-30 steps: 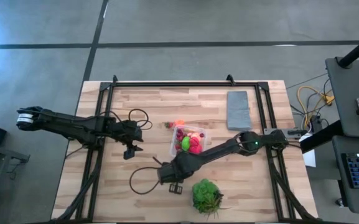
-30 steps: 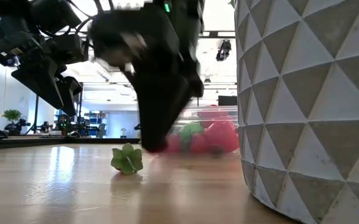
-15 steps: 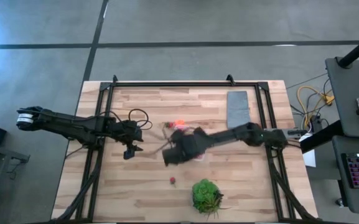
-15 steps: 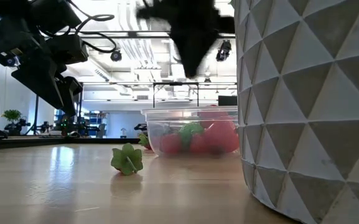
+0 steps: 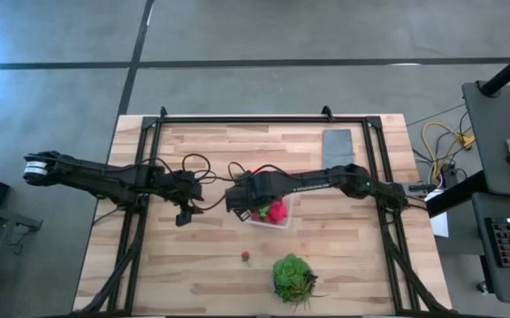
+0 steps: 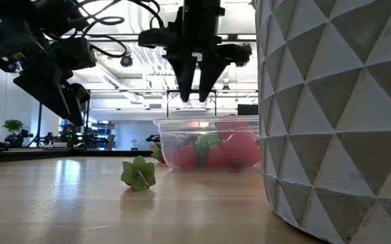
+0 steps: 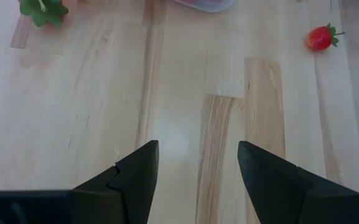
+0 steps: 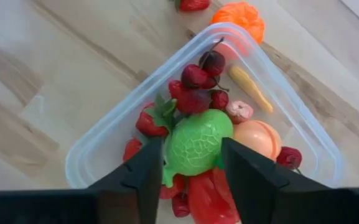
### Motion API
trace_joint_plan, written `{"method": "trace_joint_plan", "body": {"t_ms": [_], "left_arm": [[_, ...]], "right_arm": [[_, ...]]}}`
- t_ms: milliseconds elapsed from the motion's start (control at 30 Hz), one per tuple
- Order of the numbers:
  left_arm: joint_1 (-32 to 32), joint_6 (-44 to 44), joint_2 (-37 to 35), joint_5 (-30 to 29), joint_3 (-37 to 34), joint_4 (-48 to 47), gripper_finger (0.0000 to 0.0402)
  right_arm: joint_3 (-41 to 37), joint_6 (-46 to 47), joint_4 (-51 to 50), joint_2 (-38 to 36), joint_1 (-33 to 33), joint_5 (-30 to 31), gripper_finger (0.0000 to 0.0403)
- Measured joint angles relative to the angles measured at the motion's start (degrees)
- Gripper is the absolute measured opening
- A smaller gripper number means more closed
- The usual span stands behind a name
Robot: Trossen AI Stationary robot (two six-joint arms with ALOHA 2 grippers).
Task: Pick and placing Produce into tupperware
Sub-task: Put the red strawberry into the transparent container
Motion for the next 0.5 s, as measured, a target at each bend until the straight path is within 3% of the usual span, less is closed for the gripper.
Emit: {"method": "trace_joint_plan", "body": {"t_ms": [200,500], "left_arm": [[0.00,0.02,0.00,0.00,0.00,0.29,0.0206],[-0.04,1.69,3.05,1.19,0.00,7.21,0.0206]], "right_arm": [[1.17,0.48,-0.13,0.02,0.14,0.03,0.0194],[3.03,5.06,-0.34,-1.63,4.75,1.47,0.0193]]}}
